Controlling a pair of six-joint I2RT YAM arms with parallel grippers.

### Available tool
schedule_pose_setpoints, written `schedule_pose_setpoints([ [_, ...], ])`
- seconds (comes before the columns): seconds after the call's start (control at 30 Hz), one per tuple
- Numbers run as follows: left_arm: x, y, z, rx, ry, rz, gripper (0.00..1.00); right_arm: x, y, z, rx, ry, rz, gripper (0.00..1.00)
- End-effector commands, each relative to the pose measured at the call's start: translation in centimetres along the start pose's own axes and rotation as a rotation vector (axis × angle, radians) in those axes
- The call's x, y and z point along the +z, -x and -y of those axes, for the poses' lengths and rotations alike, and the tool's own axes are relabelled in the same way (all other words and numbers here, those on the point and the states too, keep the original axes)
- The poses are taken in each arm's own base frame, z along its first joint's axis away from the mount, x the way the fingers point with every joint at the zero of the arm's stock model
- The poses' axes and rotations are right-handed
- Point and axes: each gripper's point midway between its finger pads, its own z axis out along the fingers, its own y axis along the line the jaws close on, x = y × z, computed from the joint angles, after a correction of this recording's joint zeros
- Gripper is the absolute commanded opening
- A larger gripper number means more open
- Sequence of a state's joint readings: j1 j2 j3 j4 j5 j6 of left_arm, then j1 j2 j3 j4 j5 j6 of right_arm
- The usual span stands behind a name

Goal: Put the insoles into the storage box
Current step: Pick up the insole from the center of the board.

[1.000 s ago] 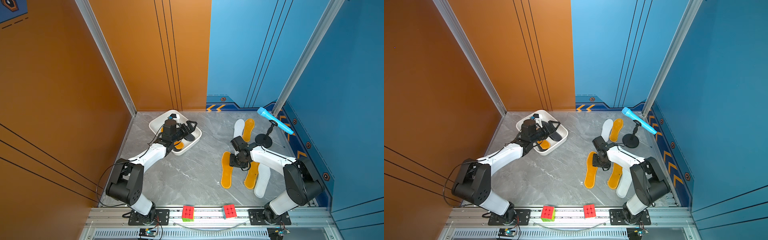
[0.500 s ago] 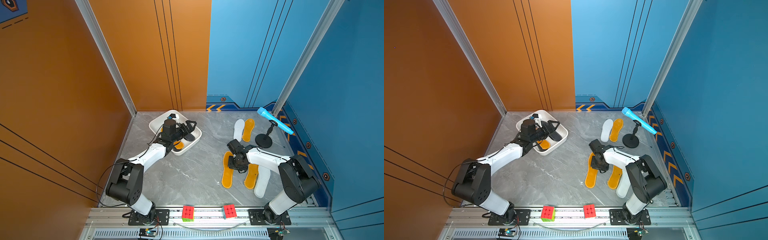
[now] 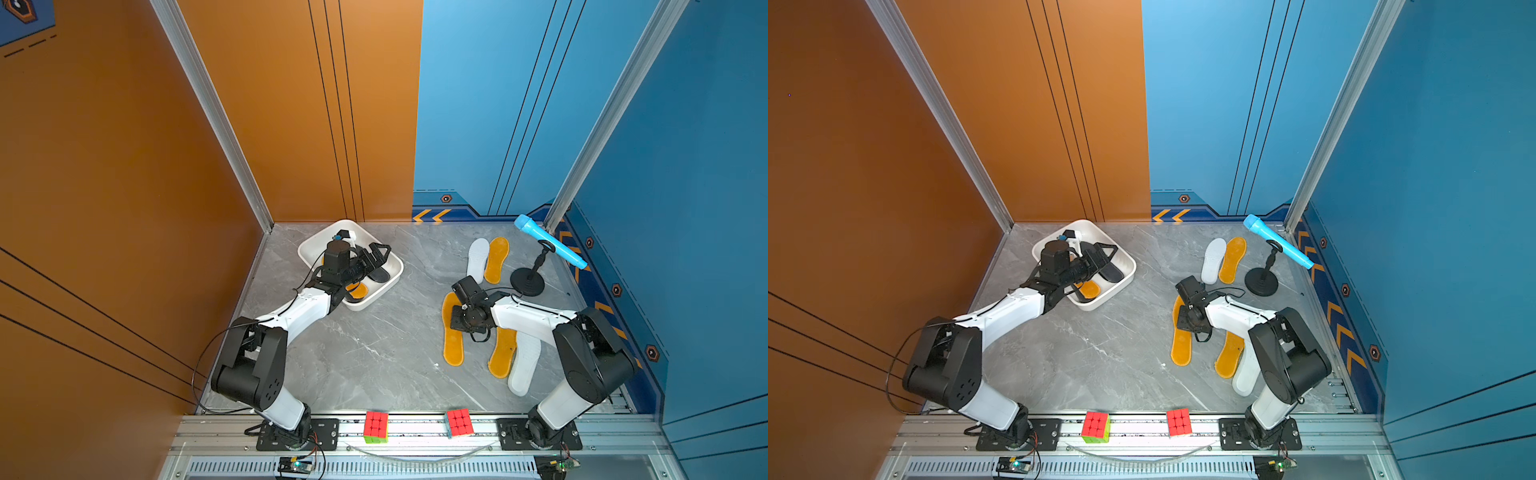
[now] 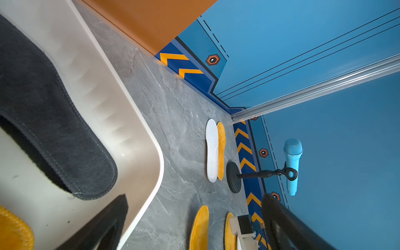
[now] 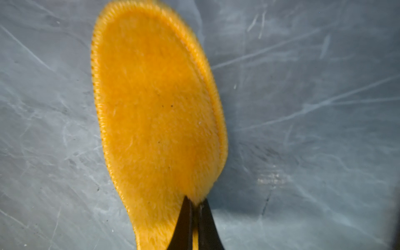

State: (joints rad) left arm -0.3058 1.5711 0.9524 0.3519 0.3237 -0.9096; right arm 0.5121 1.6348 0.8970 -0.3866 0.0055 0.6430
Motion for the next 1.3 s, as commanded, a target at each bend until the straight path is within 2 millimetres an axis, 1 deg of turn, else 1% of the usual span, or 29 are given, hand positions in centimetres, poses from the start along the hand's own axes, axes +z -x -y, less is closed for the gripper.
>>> schedule_pose_setpoints([
  [0.0,-0.5,0.4,0.1,0.005,-0.003,0.026,0.98,-2.8,3.5,-1.4,-0.129,0.062,0.139,0.00],
  [0.13,-0.5,-0.3,0.3,0.052,0.015,0.024,0.98,-6.6,6.6,-3.4,-0.233,0.155,0.250,0.00],
  [0.2,-0.4,-0.8,0.7,0.087,0.022,0.017,0.97,-8.5,8.2,-4.8,-0.279,0.214,0.298,0.00],
  [0.27,-0.2,-1.4,1.6,0.126,0.008,0.004,0.98,-10.3,9.7,-6.4,-0.323,0.266,0.312,0.00],
  [0.37,-0.1,-2.5,3.7,0.204,-0.037,-0.014,0.98,-11.8,11.5,-8.4,-0.372,0.299,0.293,0.00],
  [0.47,-0.1,-3.6,5.9,0.290,-0.076,-0.021,0.99,-12.6,12.9,-10.5,-0.397,0.353,0.284,0.00],
  [0.5,-0.2,-3.8,6.3,0.305,-0.080,-0.018,1.00,-12.8,13.2,-11.0,-0.397,0.365,0.283,0.00],
  [0.57,-0.3,-3.8,6.8,0.324,-0.077,-0.001,0.97,-12.9,14.0,-11.9,-0.388,0.384,0.282,0.00],
  [0.7,-0.7,-3.9,7.8,0.355,-0.087,0.018,0.89,-12.8,14.7,-13.4,-0.377,0.428,0.259,0.00],
  [0.83,-0.9,-4.2,8.3,0.380,-0.094,0.024,0.79,-12.4,14.5,-14.6,-0.387,0.448,0.240,0.00],
  [0.97,-0.3,-4.3,7.8,0.364,-0.080,0.015,0.74,-12.6,14.1,-15.5,-0.404,0.470,0.234,0.00],
  [1.03,0.2,-4.6,7.4,0.351,-0.073,0.003,0.69,-12.7,13.9,-15.9,-0.414,0.473,0.234,0.00],
  [1.17,1.0,-4.9,7.0,0.333,-0.064,-0.012,0.65,-13.0,13.6,-16.5,-0.423,0.482,0.235,0.00],
  [1.27,1.2,-5.0,6.9,0.327,-0.062,-0.016,0.59,-13.3,13.4,-17.0,-0.436,0.492,0.239,0.00],
])
